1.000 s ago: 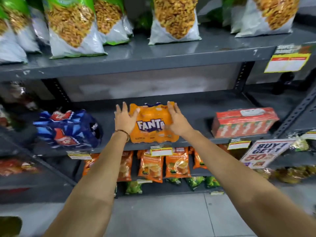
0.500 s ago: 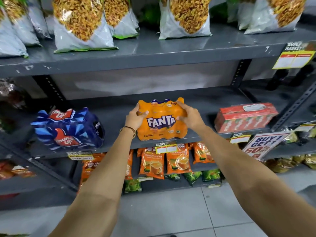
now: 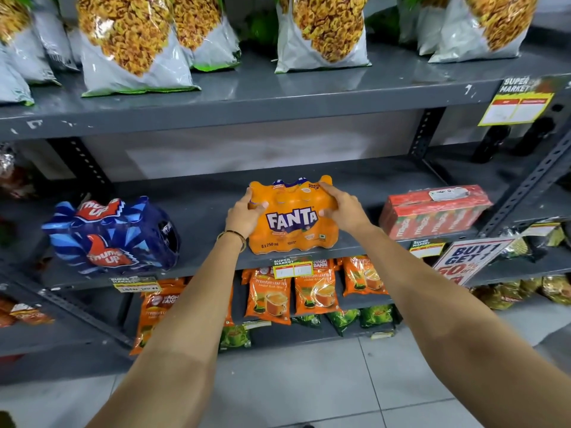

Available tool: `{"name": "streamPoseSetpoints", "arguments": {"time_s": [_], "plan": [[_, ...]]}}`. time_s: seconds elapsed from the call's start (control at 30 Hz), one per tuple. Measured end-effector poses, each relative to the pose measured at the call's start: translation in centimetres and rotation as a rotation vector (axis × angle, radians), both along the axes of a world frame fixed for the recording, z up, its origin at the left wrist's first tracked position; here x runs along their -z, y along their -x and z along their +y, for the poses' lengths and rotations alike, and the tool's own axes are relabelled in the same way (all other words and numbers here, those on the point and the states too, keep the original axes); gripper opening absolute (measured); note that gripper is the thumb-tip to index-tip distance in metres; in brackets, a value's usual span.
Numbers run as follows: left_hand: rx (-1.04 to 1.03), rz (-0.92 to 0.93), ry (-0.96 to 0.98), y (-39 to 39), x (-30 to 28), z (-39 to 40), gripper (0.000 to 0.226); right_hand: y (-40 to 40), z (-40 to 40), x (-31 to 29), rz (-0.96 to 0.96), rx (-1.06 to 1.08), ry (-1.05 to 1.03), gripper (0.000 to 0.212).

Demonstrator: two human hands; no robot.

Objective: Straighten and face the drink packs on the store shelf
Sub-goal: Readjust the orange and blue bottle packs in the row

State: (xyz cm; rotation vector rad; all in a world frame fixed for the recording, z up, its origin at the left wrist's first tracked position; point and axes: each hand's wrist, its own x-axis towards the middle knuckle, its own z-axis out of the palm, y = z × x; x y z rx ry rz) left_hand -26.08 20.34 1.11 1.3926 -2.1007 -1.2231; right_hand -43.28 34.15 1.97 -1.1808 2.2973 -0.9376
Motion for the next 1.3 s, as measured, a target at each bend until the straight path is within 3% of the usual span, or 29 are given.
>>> {"name": "streamPoseSetpoints", "arguments": {"time_s": [0.53,0.73,0.87,1.03,1.2,1.3], "plan": [[-0.013,-0.021,0.021,-0.3,-0.2,0.8,0.066,-0.1,0.0,0.0,-0.006,-0.023,-0.038,0.070],[0.034,-0.078,0.080,-1.4,-0.5,0.5,0.078,-1.2,-1.4,-0.6,0.150,0.031,-0.094,0.098],[-0.059,-0.083,0.268,-4.6,-1.9,-0.6,0.075,-5.1,-3.8,-2.2,0.377,-0.011,0.048,0.087],[-0.115,-0.247,0.701,-12.2,-2.9,-6.0,0.063,-12.8,-8.3,-2.7,0.434,-0.174,0.157,0.074],[-0.259,-0.300,0.744,-21.4,-2.6,-11.4,0.060,-21.4,-13.2,-1.4,0.263,-0.216,0.173,0.073],[-0.369,-0.218,0.572,-26.7,-1.8,-14.5,0.064,-26.6,-15.9,-0.5,0.043,-0.198,0.139,0.080]]}}
